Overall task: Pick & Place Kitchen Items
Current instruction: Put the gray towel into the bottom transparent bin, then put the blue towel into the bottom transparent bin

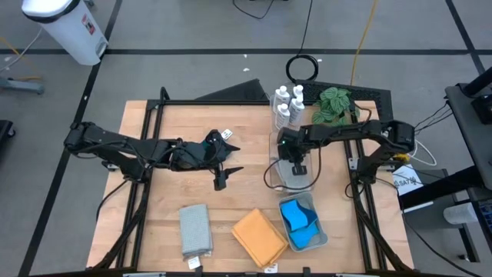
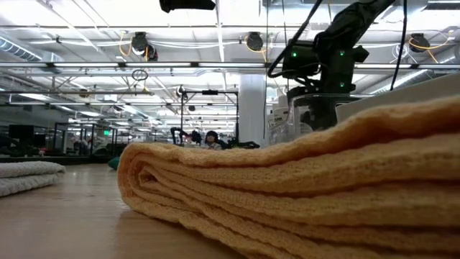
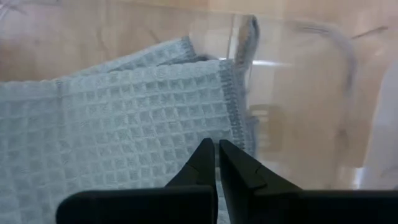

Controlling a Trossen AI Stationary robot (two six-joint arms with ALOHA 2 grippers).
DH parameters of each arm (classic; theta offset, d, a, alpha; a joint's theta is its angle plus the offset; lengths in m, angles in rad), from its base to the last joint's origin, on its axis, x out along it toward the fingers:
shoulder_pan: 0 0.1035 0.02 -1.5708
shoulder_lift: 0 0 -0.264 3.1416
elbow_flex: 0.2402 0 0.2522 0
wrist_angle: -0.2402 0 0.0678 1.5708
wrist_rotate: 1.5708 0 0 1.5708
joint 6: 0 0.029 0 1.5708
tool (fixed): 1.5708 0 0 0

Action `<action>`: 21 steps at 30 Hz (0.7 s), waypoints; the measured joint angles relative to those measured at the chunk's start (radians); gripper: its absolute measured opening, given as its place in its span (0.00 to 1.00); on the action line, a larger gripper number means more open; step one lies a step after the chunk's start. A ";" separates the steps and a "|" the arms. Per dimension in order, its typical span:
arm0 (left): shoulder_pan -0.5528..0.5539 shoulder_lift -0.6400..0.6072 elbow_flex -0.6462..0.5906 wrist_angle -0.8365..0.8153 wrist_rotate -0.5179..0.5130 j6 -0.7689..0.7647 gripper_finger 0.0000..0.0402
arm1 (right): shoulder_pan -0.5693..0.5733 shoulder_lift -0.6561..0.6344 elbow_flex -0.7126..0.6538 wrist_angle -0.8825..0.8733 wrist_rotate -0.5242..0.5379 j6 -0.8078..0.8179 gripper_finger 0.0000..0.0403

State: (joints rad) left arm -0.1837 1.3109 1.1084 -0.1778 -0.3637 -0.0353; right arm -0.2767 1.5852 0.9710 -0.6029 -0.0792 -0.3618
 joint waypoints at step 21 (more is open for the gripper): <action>0.000 0.000 0.000 -0.008 0.000 0.001 0.73 | 0.012 -0.049 0.000 0.149 0.343 0.003 0.00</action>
State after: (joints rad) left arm -0.1841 1.3109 1.1084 -0.1860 -0.3637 -0.0346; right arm -0.2644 1.5367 0.9714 -0.4543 0.2634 -0.3590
